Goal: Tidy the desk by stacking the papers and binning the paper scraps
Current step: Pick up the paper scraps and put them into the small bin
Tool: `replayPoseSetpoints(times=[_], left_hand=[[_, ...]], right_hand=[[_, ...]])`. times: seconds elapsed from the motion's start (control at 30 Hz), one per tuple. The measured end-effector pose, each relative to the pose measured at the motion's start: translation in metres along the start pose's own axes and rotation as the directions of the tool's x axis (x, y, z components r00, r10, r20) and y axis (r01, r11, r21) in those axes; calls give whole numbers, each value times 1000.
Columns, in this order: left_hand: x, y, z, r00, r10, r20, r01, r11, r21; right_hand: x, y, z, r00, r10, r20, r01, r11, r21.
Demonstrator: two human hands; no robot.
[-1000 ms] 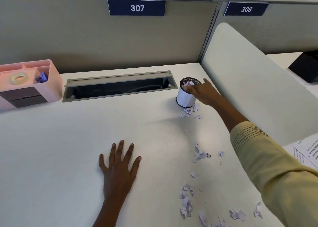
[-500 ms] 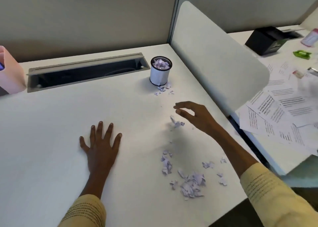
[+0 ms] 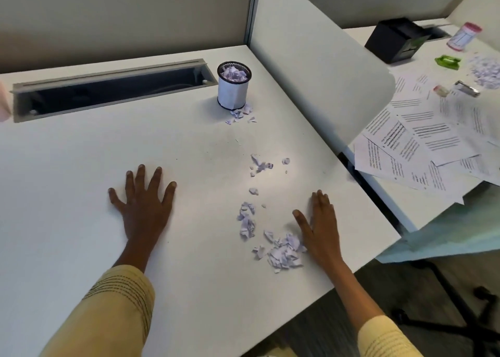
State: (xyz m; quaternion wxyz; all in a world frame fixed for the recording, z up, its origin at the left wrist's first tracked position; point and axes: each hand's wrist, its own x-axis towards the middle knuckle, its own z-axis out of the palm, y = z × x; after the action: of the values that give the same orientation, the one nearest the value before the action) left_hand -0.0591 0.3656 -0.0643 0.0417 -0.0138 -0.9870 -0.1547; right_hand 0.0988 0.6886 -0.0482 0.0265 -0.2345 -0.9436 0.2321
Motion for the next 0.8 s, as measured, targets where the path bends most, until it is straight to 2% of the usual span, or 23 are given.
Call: replayPoseSetpoints(times=[0.23, 0.37, 0.43, 0.6, 0.8], left_hand=[[1, 0, 1, 1000, -19, 12, 19, 1000, 10], [1, 2, 0, 1000, -22, 19, 22, 1000, 0], [1, 2, -1, 1000, -22, 20, 22, 1000, -7], [1, 2, -2, 1000, -15, 21, 15, 1000, -9], [1, 1, 0, 1000, -6, 11, 6, 1000, -14]], right_hand=[[33, -61, 34, 997, -70, 21, 70, 997, 13], [35, -77, 24, 982, -142, 124, 91, 933, 348], [22, -71, 15, 978, -163, 128, 94, 900, 427], [-27, -35, 12, 946, -308, 101, 278, 931, 235], [-46, -52, 27, 883, -453, 118, 461, 886, -51]])
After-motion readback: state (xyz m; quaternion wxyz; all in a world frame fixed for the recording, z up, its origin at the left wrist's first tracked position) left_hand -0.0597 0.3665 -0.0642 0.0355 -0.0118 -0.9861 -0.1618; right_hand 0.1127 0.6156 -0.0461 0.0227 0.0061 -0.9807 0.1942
